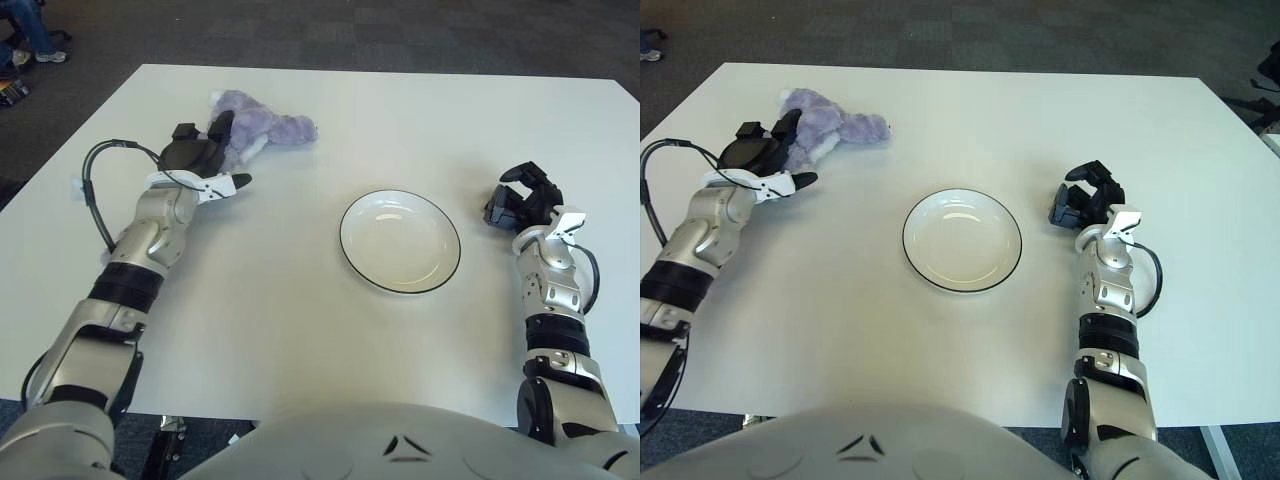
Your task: Put the doll into the plate.
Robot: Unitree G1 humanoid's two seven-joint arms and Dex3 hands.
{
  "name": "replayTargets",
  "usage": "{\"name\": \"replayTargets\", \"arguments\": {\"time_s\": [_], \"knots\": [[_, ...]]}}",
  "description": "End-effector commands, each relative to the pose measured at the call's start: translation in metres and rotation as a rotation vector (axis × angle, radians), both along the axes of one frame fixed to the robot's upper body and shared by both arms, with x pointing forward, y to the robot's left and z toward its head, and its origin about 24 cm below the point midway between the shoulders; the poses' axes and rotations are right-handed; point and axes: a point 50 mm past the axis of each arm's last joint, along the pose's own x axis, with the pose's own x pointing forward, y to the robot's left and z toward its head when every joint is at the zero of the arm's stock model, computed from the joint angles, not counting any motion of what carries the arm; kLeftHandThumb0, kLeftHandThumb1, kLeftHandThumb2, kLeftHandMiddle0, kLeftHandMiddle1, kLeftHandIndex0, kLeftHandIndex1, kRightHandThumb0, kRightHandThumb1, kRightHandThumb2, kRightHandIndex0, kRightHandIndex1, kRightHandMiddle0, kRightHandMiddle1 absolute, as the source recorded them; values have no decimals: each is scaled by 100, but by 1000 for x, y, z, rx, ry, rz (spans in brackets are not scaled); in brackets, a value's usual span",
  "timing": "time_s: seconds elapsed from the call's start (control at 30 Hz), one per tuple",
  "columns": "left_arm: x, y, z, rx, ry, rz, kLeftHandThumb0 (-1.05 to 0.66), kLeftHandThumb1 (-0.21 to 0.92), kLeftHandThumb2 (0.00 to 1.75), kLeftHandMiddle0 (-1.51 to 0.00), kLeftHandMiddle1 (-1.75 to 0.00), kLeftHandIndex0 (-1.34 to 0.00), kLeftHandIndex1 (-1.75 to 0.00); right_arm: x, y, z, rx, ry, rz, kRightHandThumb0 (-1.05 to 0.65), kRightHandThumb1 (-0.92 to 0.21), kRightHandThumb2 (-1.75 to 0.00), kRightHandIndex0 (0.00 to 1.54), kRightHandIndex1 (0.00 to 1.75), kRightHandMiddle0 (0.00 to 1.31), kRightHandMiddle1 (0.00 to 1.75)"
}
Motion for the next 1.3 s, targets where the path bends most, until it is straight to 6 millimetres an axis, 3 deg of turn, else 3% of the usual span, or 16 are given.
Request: {"name": "replayTargets", "arguments": {"time_s": [0.0,0.23,0.77,1.0,1.27], "knots": [[-2,-4,-30,-27,73,7,-101,92,47,0,-123,0,-5,-10,3,-26,50,125,3,0,-10,-157,80,171,54,175],[6,4,-53,-53,50,86,-97,91,32,0,-99,0,0,-10,3,-26,46,127,7,0,-10,-157,79,171,54,175],[13,1,-53,-29,12,138,-93,86,23,0,-71,0,0,-10,1,-26,26,135,22,0,-9,-157,80,171,54,175],[16,2,-50,-27,13,168,-86,80,23,0,-72,0,0,-10,1,-26,17,138,33,0,-9,-157,80,171,54,175],[17,1,-48,-29,-34,201,-70,51,64,0,-88,0,0,-9,0,-26,15,138,40,0,-9,-158,80,171,54,175]]}}
